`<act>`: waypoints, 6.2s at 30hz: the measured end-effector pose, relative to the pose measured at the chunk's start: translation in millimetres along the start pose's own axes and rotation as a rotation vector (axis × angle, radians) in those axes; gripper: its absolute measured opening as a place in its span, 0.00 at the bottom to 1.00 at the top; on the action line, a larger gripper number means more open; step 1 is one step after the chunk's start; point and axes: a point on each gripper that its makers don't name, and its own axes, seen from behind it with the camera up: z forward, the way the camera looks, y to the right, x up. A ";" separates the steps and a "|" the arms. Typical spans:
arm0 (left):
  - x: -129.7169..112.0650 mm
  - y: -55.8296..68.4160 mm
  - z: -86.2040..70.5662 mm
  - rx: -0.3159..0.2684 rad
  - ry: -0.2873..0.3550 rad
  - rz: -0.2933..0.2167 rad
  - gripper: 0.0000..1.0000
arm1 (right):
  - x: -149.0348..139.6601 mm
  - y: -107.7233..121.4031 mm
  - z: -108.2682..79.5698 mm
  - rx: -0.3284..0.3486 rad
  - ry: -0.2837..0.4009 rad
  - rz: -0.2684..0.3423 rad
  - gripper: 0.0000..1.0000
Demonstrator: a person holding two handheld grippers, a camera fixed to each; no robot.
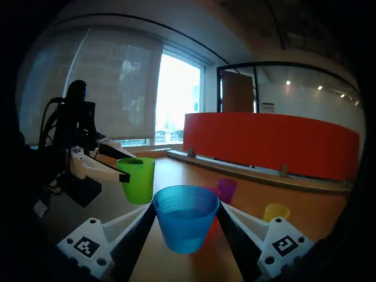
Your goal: Pour water
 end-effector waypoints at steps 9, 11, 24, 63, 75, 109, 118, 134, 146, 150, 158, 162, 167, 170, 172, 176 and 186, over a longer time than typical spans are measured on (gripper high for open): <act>-16.2 9.5 -9.6 0.010 -0.019 -0.001 0.88 | -0.1 -13.0 3.2 0.020 -0.005 -0.015 0.92; -17.6 10.6 -11.2 0.012 -0.015 -0.011 0.87 | 0.4 -15.9 4.5 0.025 -0.006 -0.018 0.92; -25.1 15.4 -20.4 0.021 0.024 -0.043 0.87 | 1.2 -30.3 7.4 0.051 -0.016 -0.045 0.92; -10.7 35.1 -29.2 0.004 0.116 -0.008 0.87 | 28.1 -33.7 9.0 0.075 -0.008 -0.111 0.92; -14.7 38.9 -29.3 -0.014 0.098 0.016 0.87 | 37.4 -33.2 14.4 0.096 -0.015 -0.200 0.92; -21.1 45.8 -24.0 -0.055 0.072 0.041 0.87 | 62.3 -30.5 31.7 0.133 -0.014 -0.548 0.92; -19.9 44.7 -23.1 -0.060 0.073 0.043 0.87 | 66.9 -30.4 35.6 0.140 -0.015 -0.623 0.92; -22.9 42.4 -22.2 -0.064 0.066 0.043 0.87 | 72.7 -32.8 43.5 0.147 -0.025 -0.751 0.92; -21.7 42.5 -20.5 -0.066 0.070 0.046 0.87 | 76.6 -35.5 49.0 0.158 -0.034 -0.827 0.92; -20.6 43.2 -20.0 -0.067 0.071 0.047 0.87 | 77.4 -35.9 50.3 0.159 -0.037 -0.848 0.92; -19.3 45.5 -19.8 -0.069 0.074 0.052 0.87 | 79.5 -36.2 50.3 0.164 -0.042 -0.877 0.92; -17.9 46.3 -19.3 -0.072 0.075 0.054 0.87 | 80.0 -35.4 49.9 0.165 -0.046 -0.896 0.92; -16.3 47.2 -19.7 -0.071 0.078 0.058 0.87 | 80.7 -35.6 50.1 0.167 -0.048 -0.913 0.92; -15.7 47.7 -19.8 -0.071 0.078 0.059 0.87 | 80.7 -35.3 50.3 0.167 -0.050 -0.926 0.92; -15.3 47.8 -19.8 -0.070 0.079 0.060 0.87 | 80.8 -34.8 50.4 0.167 -0.051 -0.936 0.92; -14.2 48.8 -19.4 -0.071 0.080 0.062 0.87 | 82.1 -34.5 50.0 0.167 -0.051 -0.956 0.92; -13.3 52.4 -17.2 -0.079 0.081 0.069 0.87 | 81.4 -37.4 50.5 0.173 -0.058 -0.997 0.92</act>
